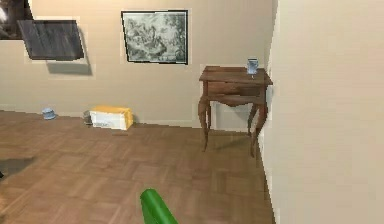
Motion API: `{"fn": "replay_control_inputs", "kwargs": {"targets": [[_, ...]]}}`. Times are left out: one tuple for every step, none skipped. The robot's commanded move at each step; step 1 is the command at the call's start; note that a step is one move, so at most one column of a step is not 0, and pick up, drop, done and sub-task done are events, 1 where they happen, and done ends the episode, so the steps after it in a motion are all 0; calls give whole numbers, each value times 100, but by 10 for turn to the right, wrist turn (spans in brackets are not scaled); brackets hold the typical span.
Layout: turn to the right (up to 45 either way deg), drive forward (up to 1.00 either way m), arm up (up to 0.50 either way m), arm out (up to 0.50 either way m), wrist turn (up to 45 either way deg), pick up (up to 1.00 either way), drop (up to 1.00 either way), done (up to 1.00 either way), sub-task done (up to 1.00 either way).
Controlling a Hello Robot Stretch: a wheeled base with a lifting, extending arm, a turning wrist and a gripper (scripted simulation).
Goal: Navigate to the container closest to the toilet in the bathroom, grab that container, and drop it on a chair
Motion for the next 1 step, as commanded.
{"fn": "replay_control_inputs", "kwargs": {"targets": [[-450, 0, 0, 0, 0, 0, 0, 0, 0]]}}
